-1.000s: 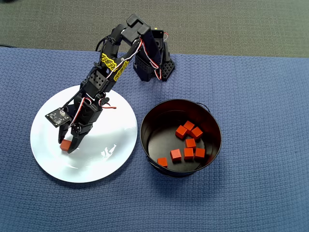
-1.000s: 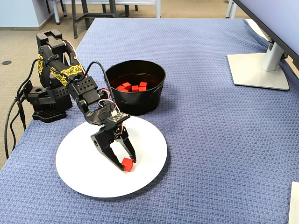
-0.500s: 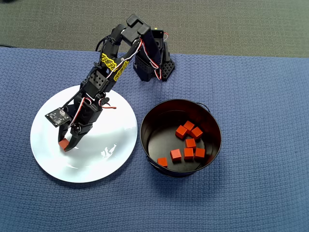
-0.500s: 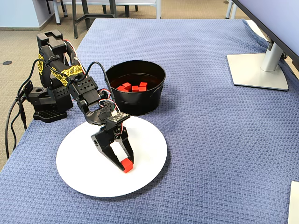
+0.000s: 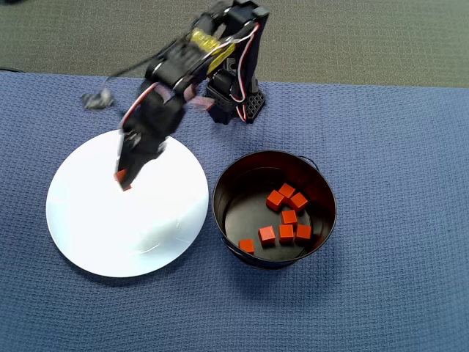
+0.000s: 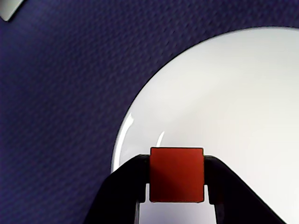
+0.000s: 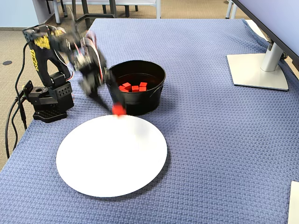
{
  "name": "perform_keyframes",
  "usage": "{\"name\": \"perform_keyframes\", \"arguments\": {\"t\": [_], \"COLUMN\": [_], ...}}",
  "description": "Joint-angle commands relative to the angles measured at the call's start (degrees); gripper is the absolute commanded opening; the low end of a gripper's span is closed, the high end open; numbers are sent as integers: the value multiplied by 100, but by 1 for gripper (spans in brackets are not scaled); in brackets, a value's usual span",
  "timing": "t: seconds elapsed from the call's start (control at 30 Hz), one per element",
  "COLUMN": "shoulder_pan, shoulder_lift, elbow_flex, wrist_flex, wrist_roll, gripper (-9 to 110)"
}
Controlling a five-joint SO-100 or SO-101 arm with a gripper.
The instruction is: Pick up the red cubes from the white plate and place them in the black recipient
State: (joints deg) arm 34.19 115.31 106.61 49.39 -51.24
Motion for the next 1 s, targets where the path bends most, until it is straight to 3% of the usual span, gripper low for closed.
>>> {"name": "perform_keyframes", "arguments": {"t": [0.0,0.2,0.23,0.27,0.3,0.37,0.43,0.5,0.67,0.97], "shoulder_pan": [-1195,-3480,-3858,-4210,-4412,-4474,-3999,-3270,-2162,-2584], "shoulder_lift": [1037,1187,1081,888,729,773,1239,1828,2804,4245], "elbow_flex": [-642,-229,-97,-70,-167,-387,-299,176,1441,3190], "wrist_flex": [1362,1635,1538,1512,1591,1890,1960,1705,1441,1837], "wrist_roll": [1679,3841,3973,3867,3771,3507,3322,3173,2918,3885], "gripper": [0,0,15,39,49,52,46,29,19,12]}}
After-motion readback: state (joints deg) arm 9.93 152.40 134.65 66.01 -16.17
